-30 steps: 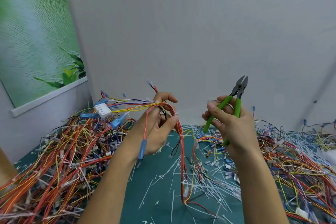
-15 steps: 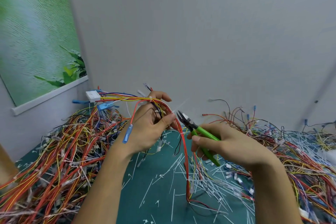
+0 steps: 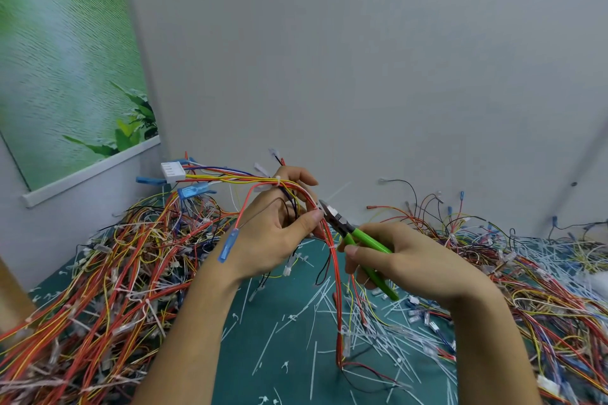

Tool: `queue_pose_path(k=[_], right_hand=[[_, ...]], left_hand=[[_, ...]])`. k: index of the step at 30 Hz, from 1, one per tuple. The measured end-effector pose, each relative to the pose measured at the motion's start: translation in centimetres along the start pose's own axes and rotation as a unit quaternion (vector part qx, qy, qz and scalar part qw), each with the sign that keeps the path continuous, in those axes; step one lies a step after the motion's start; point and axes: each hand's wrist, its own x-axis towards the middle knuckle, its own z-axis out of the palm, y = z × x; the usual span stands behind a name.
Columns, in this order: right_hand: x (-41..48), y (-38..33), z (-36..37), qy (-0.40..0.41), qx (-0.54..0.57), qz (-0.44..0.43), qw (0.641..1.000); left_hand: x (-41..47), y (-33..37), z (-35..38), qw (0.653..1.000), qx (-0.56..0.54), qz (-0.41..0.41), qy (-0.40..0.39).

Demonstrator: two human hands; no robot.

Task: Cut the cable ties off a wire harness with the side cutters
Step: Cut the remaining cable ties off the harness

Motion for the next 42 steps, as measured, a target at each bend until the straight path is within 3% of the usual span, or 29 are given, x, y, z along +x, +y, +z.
queue_pose_path(k=[15, 29, 42], right_hand=[[0.1, -0.7, 0.5, 0.022, -0.052, -0.013, 0.998], [0.2, -1.4, 1.4, 0.083, -0.132, -0.010, 0.988], [0.5, -1.2, 1.7, 0.071, -0.129, -0.018, 0.989]], left_hand=[[-0.1, -0.7, -0.3, 0.999, -0.034, -0.035, -0.012], [0.3, -1.6, -0.3, 0.999, -0.001, -0.043, -0.019], [0.5, -2.6, -0.1, 0.996, 0.056, -0.073, -0.021]])
